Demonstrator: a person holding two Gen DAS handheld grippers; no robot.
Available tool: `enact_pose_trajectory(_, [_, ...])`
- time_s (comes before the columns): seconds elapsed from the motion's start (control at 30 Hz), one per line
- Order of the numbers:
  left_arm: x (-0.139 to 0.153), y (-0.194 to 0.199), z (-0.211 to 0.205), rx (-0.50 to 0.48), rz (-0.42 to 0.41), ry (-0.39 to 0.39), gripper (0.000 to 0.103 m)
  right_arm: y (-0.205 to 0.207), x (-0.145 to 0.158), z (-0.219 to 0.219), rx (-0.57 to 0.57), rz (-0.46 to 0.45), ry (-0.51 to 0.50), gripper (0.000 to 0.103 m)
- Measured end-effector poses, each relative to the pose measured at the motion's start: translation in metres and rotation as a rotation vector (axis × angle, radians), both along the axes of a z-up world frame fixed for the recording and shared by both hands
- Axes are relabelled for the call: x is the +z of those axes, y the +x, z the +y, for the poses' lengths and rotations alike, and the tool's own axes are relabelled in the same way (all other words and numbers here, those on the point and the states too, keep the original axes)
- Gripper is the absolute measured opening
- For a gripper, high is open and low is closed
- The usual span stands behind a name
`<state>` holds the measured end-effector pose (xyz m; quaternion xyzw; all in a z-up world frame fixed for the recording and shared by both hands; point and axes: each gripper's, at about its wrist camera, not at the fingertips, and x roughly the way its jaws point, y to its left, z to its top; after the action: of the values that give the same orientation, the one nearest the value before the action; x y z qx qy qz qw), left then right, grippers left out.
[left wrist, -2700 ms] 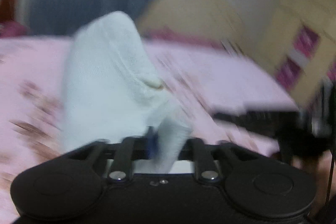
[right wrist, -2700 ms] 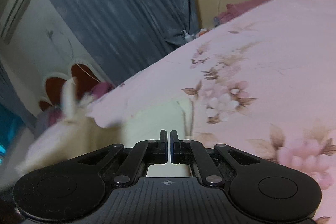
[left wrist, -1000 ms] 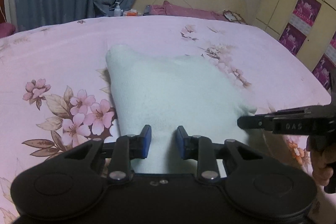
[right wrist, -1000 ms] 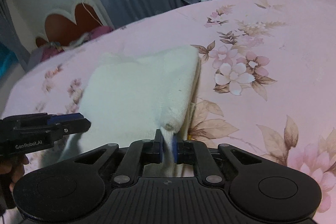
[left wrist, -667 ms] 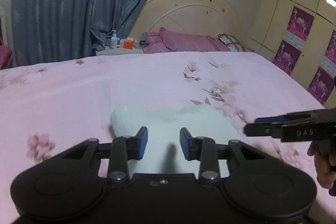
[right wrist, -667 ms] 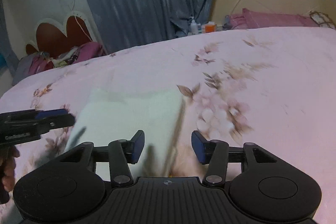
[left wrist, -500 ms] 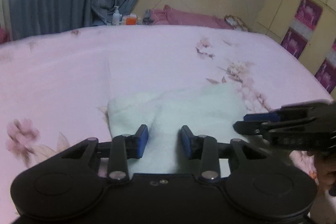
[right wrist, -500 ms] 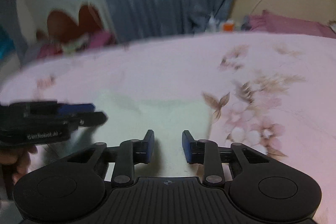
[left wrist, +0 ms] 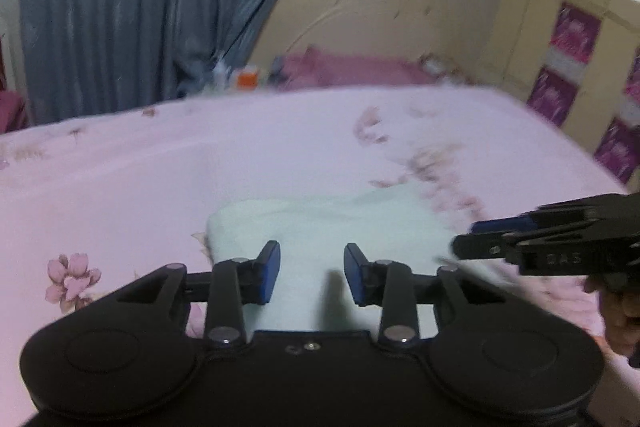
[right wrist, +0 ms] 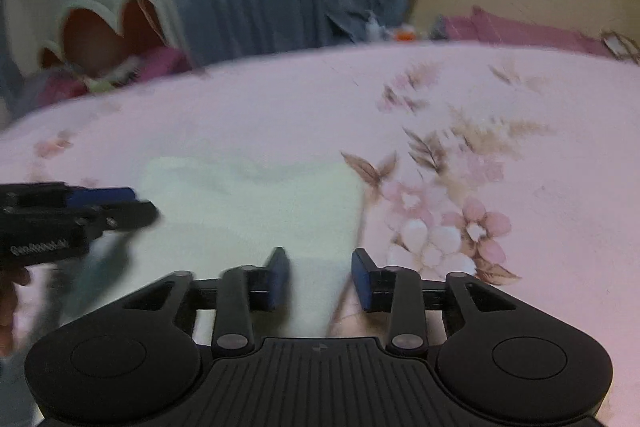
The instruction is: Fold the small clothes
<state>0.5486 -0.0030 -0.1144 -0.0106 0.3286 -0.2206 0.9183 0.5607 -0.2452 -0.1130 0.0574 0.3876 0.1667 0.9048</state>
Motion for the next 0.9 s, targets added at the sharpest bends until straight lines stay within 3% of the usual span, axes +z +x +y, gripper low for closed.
enact_pose_trajectory(0.07, [-0.003,-0.017,0.002,-0.015,0.015,-0.008,0.031,-0.018,0.007,0.004,0.056,-0.016,-0.007,0.035])
enact_pose_trajectory(0.13, [-0.019,-0.025,-0.008,-0.041,0.070,0.055,0.031,-0.032,0.001,0.009,0.120,0.007,-0.014,0.035])
enact_pose_trajectory(0.23, [-0.029,-0.038,-0.018,-0.043,0.066,0.053,0.031,-0.038,-0.022,0.017,0.122,0.012,-0.146,0.035])
enact_pose_trajectory(0.3, [-0.024,-0.046,-0.022,-0.056,0.053,0.098,0.031,-0.038,-0.021,0.010,0.092,0.036,-0.114,0.035])
enact_pose_trajectory(0.5, [-0.010,-0.098,-0.010,-0.014,0.062,0.012,0.030,-0.088,0.000,0.008,0.144,-0.017,-0.078,0.033])
enact_pose_trajectory(0.6, [-0.025,-0.121,-0.017,-0.002,0.121,0.076,0.029,-0.121,-0.008,0.018,0.213,-0.002,-0.124,0.032])
enact_pose_trajectory(0.67, [-0.034,-0.139,-0.018,-0.003,0.137,0.082,0.029,-0.133,-0.023,0.023,0.231,0.031,-0.216,0.030])
enact_pose_trajectory(0.73, [-0.035,-0.149,-0.021,-0.006,0.125,0.113,0.029,-0.142,-0.029,0.016,0.224,0.027,-0.211,0.030])
enact_pose_trajectory(0.9, [-0.033,-0.155,-0.017,0.009,0.146,0.100,0.031,-0.149,-0.029,0.010,0.220,0.048,-0.198,0.030])
